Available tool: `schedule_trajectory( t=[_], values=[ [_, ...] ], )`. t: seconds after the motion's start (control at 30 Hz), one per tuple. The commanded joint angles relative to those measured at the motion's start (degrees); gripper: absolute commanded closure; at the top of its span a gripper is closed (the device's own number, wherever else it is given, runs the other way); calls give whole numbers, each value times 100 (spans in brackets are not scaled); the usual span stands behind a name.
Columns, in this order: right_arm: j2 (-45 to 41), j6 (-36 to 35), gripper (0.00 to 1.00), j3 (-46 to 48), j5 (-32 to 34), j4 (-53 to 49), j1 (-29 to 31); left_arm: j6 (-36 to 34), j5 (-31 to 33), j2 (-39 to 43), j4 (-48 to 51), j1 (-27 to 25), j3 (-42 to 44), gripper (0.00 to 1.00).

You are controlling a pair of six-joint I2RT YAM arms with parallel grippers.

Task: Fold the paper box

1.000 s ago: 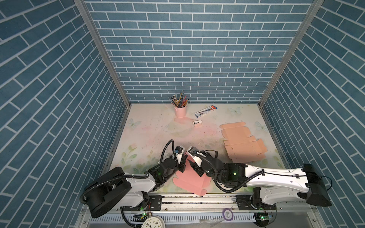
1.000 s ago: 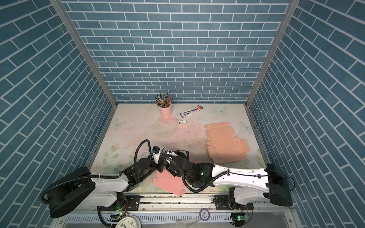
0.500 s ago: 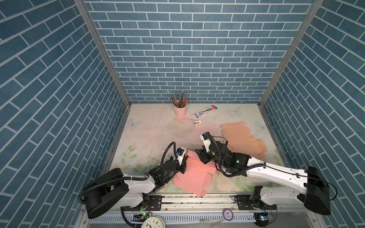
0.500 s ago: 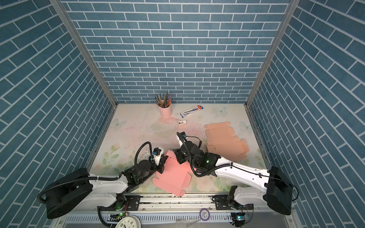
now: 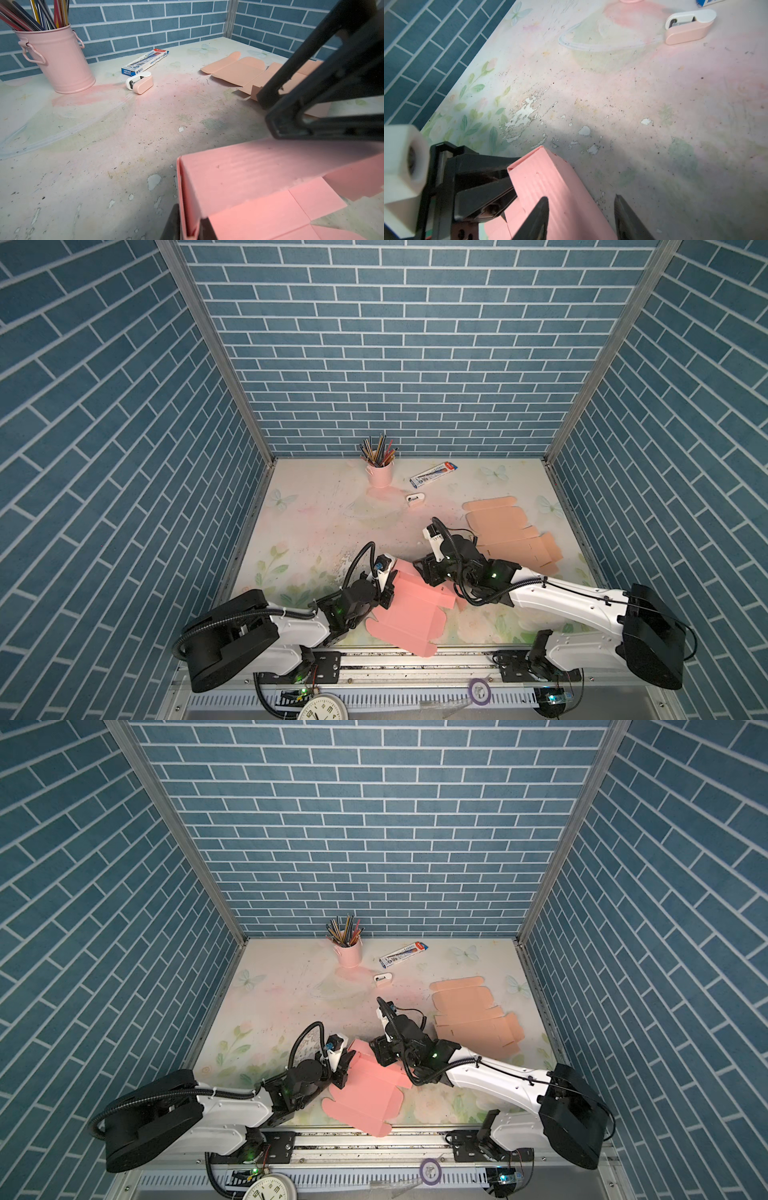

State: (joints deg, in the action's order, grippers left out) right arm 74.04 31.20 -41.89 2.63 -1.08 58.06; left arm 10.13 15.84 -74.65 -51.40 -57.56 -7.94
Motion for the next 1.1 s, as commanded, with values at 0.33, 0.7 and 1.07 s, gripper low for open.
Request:
schedule_trajectory(
  t=[0.33,0.7,1.07],
  values=[
    [378,425,50,226,-677,437,-36,43,369,-290,-447,-134,38,80],
    [51,765,52,692,-886,800,-40,128,760,-515,-711,-216,75,80],
    [-412,1292,54,1365,-1144,1486,25,76,959,-781,-958,-365,91,78]
  ],
)
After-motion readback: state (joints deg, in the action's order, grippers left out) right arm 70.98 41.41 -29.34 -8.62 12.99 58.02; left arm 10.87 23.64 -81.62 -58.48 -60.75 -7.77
